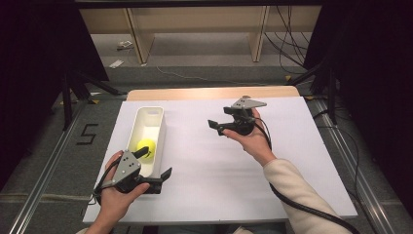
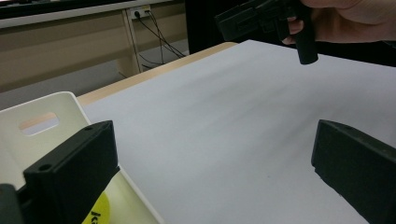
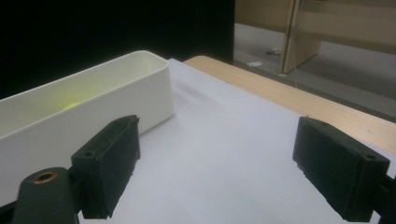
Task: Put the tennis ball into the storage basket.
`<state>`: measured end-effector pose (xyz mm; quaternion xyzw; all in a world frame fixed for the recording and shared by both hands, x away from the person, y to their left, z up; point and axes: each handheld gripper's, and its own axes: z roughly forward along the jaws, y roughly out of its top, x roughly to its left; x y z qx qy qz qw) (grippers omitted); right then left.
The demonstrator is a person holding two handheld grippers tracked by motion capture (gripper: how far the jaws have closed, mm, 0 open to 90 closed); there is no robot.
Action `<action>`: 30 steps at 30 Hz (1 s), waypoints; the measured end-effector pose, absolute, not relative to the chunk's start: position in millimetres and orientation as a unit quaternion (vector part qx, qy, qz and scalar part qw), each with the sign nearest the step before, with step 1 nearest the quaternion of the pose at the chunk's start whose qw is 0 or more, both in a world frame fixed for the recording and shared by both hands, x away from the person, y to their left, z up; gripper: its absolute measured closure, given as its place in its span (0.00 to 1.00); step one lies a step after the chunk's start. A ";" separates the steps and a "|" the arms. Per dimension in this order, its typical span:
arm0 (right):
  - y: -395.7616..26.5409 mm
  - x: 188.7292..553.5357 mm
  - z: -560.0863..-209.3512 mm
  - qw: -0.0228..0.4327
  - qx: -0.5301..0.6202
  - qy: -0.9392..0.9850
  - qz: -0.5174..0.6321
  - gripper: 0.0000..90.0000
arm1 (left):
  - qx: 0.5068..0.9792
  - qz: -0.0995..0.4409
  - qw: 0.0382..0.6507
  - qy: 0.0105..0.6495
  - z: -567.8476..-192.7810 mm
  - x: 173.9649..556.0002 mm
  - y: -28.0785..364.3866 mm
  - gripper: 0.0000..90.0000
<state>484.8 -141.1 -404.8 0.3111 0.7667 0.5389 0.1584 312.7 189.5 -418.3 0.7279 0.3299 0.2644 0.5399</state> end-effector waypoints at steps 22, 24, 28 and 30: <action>-183.0 475.8 -405.3 0.178 0.337 0.753 0.536 0.17 | 0.725 0.265 0.542 0.333 -418.0 312.1 190.3 0.00; -186.8 474.7 -405.1 0.180 0.340 0.752 0.536 0.17 | 0.724 0.266 0.542 0.333 -417.9 312.1 190.4 0.00; -193.9 472.4 -404.4 0.181 0.343 0.750 0.536 0.17 | 0.723 0.268 0.542 0.334 -417.5 311.9 190.5 0.00; -194.9 471.9 -404.8 0.183 0.344 0.749 0.537 0.17 | 0.724 0.267 0.542 0.334 -417.7 312.2 190.5 0.00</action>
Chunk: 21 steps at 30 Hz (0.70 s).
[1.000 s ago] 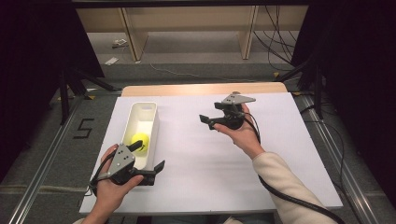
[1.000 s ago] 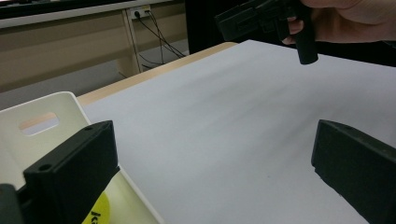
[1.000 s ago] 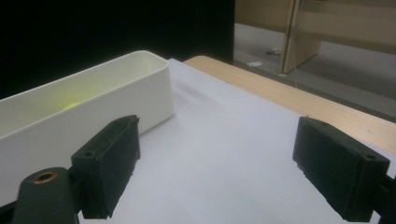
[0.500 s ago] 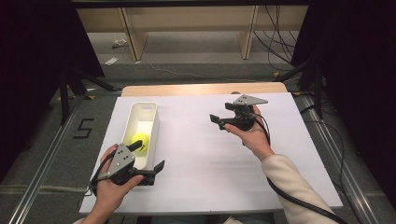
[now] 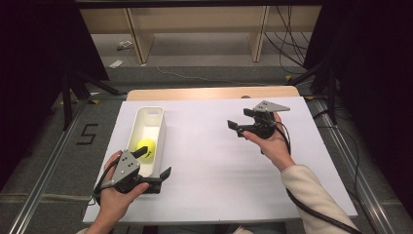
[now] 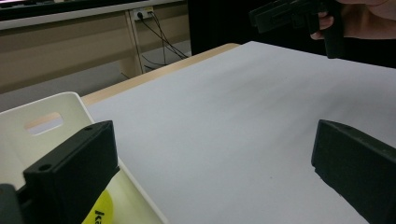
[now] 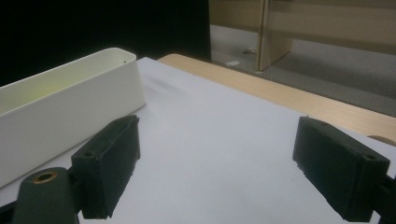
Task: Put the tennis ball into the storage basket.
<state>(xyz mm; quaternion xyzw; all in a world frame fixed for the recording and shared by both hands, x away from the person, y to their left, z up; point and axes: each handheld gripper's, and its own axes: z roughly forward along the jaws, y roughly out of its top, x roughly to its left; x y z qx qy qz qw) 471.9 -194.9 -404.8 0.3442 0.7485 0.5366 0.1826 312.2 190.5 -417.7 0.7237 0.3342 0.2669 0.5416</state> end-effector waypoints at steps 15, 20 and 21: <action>-212.6 461.6 -407.2 0.191 0.354 0.746 0.530 0.17 | 0.724 0.269 0.540 0.335 -417.9 312.3 191.4 0.00; -216.7 458.5 -406.5 0.192 0.355 0.744 0.532 0.17 | 0.724 0.269 0.540 0.335 -418.0 312.6 191.7 0.00; -218.3 456.9 -406.6 0.192 0.356 0.745 0.531 0.17 | 0.724 0.269 0.540 0.335 -418.0 312.5 191.6 0.00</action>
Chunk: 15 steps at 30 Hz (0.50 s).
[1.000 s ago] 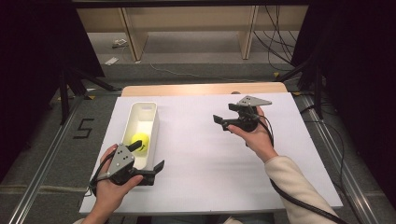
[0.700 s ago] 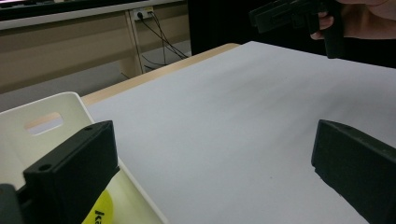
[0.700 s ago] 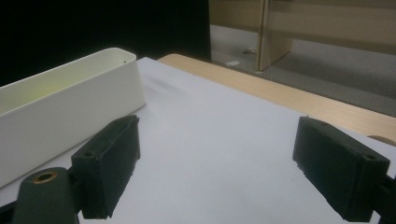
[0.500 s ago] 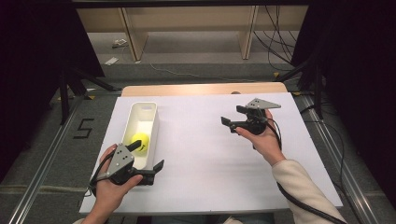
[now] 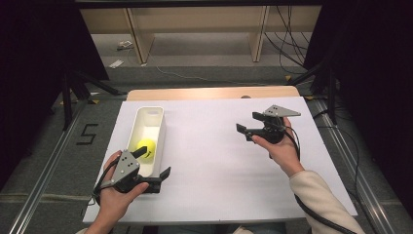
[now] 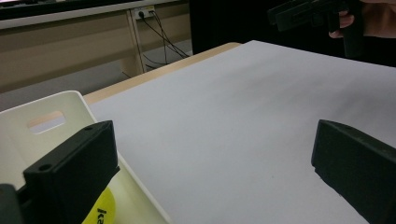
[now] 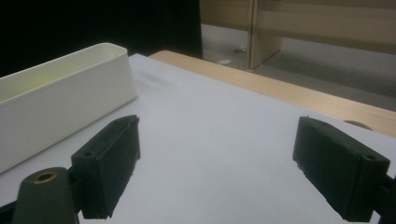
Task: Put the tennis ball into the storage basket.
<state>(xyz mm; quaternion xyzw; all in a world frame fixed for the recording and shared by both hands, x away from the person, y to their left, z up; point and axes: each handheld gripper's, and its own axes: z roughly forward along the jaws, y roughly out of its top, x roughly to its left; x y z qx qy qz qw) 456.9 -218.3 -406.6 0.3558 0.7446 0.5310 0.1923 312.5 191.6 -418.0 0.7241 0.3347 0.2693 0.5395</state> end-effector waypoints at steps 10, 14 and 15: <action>-224.5 451.6 -407.7 0.195 0.359 0.745 0.528 0.17 | 0.723 0.269 0.541 0.335 -417.9 312.4 191.4 0.00; -228.8 448.7 -407.3 0.195 0.359 0.744 0.529 0.17 | 0.723 0.269 0.540 0.335 -417.9 312.6 191.8 0.00; -229.6 448.1 -407.5 0.197 0.360 0.743 0.529 0.17 | 0.723 0.270 0.540 0.336 -417.8 312.5 191.6 0.00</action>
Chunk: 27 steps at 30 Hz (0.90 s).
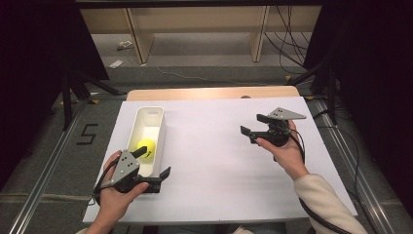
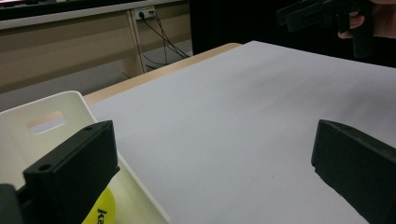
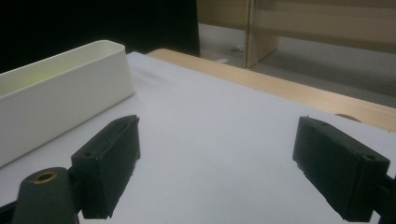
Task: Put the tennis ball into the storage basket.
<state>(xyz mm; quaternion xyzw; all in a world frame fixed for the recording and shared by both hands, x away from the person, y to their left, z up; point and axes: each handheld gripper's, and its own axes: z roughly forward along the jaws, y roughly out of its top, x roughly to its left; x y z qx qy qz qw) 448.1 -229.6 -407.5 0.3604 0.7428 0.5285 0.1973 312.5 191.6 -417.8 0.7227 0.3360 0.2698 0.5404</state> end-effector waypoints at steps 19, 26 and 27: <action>-241.2 435.9 -406.8 0.206 0.357 0.744 0.526 0.17 | 0.723 0.267 0.542 0.335 -417.9 312.9 192.4 0.00; -246.3 430.6 -406.8 0.206 0.359 0.744 0.525 0.17 | 0.721 0.268 0.543 0.337 -417.9 312.9 193.1 0.00; -247.5 429.8 -406.9 0.209 0.359 0.744 0.524 0.17 | 0.721 0.268 0.543 0.337 -417.9 312.9 193.0 0.00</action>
